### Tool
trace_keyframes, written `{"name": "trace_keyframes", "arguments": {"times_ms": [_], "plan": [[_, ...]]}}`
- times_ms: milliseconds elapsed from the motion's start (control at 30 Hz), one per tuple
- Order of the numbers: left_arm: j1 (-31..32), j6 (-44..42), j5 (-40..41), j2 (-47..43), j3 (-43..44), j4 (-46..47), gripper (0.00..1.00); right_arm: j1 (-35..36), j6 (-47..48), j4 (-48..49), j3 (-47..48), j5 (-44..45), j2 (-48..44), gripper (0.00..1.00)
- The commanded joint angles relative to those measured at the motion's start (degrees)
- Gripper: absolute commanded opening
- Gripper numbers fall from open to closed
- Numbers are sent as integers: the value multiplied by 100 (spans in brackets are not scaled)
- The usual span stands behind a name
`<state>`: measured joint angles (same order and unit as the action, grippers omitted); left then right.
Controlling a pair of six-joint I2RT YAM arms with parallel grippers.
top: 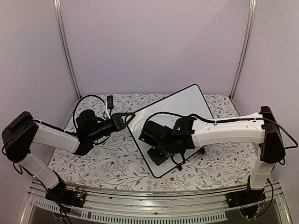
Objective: Erase the whiteboard
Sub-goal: Erase the whiteboard at the center of the board.
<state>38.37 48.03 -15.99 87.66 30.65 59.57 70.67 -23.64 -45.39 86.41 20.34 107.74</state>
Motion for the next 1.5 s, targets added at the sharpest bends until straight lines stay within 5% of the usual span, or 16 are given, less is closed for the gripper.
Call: {"name": "trace_keyframes", "arguments": {"times_ms": [0,600,1133,1467], "plan": [[122,-77,-103,1,22,-241,0,-80,-245,13,-330,-54,11,0],[129,-91,-115,-14,25,-233,0,-383,372,-152,1087,651,573,0],[131,-89,-165,52,41,-196,0,-250,-49,14,-568,39,-117,0],[127,-84,-166,59,38,-188,0,-237,124,126,-142,153,6,0]]}}
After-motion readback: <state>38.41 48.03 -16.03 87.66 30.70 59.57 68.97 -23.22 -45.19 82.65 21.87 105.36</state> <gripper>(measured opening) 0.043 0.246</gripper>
